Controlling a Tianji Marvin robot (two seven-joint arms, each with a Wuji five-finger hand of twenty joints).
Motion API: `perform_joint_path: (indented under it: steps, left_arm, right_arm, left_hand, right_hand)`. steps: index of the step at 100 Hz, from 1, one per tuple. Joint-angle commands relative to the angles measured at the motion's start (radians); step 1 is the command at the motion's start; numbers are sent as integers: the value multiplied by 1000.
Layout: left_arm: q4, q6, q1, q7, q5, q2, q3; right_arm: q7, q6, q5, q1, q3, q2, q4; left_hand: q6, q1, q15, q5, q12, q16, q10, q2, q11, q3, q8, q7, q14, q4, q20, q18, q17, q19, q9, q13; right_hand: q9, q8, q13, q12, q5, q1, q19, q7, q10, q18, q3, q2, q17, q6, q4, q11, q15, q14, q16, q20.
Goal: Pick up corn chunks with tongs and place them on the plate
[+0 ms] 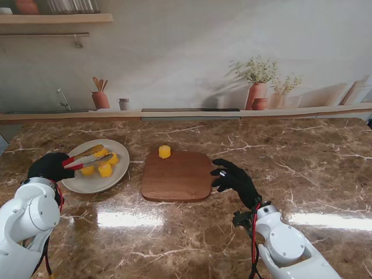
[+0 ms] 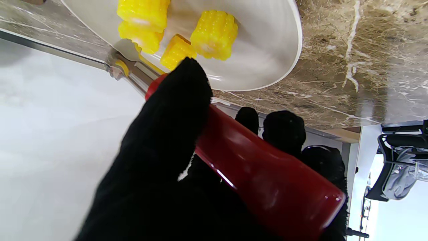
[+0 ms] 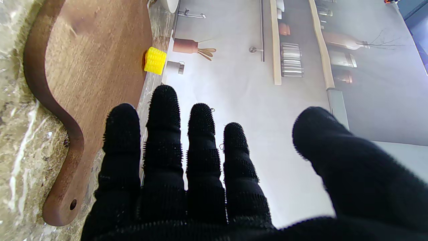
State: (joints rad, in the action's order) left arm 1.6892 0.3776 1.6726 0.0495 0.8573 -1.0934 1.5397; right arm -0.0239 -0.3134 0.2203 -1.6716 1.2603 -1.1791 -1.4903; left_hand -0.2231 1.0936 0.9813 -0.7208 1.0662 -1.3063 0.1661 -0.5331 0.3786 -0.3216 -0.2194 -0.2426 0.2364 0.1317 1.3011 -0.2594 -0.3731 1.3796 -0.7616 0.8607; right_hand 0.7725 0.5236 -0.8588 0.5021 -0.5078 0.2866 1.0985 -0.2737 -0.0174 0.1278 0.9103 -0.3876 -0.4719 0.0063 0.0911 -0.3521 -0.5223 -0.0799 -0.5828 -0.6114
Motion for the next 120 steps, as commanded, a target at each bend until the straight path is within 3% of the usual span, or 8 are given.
perform_joint_path:
  steps: [1,24,43,67,90,120]
  left_arm:
    - [14,-11,10,-2,4,3,4]
    - [66,-50,13,-9,-2,1,-3]
    - [77,-99,-34,38,-33,8,-68]
    - [19,-125,-122,51,-99,8,-188]
    - [-54,-126,-203,72,-170,6,-279]
    - [-150,-63,-287,36,-238,-11,-350]
  right_arm:
    - [-13,-1,5,-5,-3,-3,8]
    - [-12,-4,6,-1,-3,-3,14]
    - [-10,-8,6,3,-3,-4,19]
    - [-9,-9,1,3,6,-4,26]
    - [-3,-16,5,5,9,-7,38]
    - [3,-22,17,0,14,-10,45]
  left_hand:
    - [82,33,-11,-62,-8,5,-25,113,11,-180,0,-67,-9,-39,9,21,17,17,35,-16]
    - [82,31,-12,-61,-15,5,-23,114,19,-188,0,-65,-9,-35,9,20,20,14,36,-16]
    - [82,27,-14,-45,-23,6,-30,112,24,-194,2,-58,-15,-34,9,20,20,14,41,-16]
    - [83,26,-16,-31,-29,7,-36,109,27,-201,2,-55,-18,-33,9,21,19,13,44,-14]
    - [80,20,-22,38,-35,9,-59,98,29,-206,18,-16,-23,-32,7,27,12,11,38,-10]
    - [66,15,-22,57,-40,8,-64,95,34,-217,26,-1,-24,-31,4,32,5,11,48,-8]
  right_hand:
    - [5,-5,22,14,15,-12,-14,13,9,1,-23,7,4,-16,-38,10,-2,2,-18,-33]
    - [5,-5,21,14,15,-11,-14,13,7,0,-22,7,4,-16,-38,10,-2,1,-18,-33]
    - [7,-5,22,14,15,-11,-14,12,11,1,-24,8,5,-16,-37,9,-2,2,-18,-33]
    - [6,-5,21,14,15,-10,-15,13,10,3,-24,8,6,-16,-38,10,-2,2,-18,-32]
    - [6,-5,22,14,14,-10,-15,12,9,3,-25,7,6,-16,-38,10,-2,1,-18,-33]
    - [8,-5,22,15,14,-10,-15,12,9,3,-24,7,6,-15,-38,8,-3,1,-18,-33]
